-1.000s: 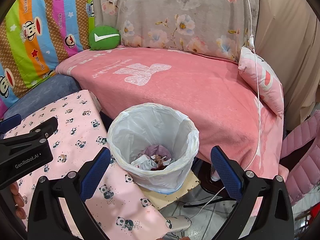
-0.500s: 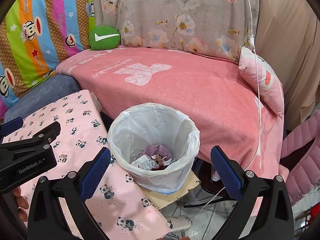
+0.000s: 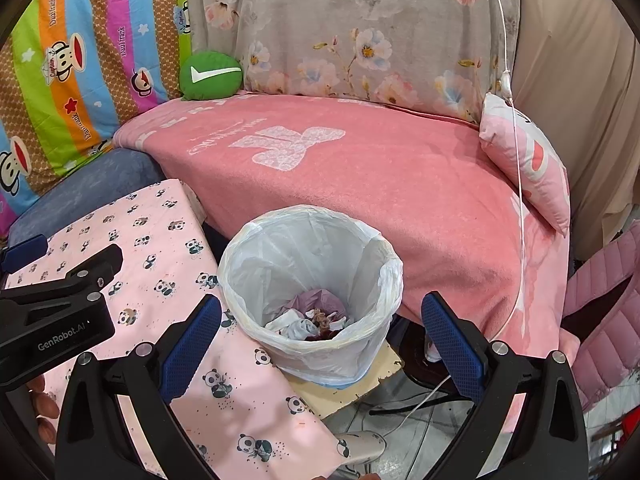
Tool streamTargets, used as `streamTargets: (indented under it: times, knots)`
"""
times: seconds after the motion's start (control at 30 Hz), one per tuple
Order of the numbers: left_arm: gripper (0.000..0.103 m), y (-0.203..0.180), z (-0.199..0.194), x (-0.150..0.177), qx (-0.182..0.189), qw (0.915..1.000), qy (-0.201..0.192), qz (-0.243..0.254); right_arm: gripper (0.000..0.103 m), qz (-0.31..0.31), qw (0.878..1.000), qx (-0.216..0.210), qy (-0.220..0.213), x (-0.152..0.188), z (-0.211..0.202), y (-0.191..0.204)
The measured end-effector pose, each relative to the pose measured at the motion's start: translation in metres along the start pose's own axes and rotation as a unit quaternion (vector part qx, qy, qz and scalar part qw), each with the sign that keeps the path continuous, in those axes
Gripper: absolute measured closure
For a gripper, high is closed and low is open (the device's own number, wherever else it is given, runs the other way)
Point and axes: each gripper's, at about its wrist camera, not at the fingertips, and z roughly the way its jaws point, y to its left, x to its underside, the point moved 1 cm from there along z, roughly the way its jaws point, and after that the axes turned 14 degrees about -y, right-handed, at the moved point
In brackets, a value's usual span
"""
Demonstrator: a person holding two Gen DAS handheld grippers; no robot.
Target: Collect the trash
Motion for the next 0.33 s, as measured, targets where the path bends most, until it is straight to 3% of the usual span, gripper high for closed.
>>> streamTargets:
  times: [0.33]
  knots:
    - [0.007,-0.0022,0.0009,0.0013,0.008,0.9999,0.002,0.005,0.004,0.0,1.0,0.0,0.0,0.0014,0.0004,0.0016]
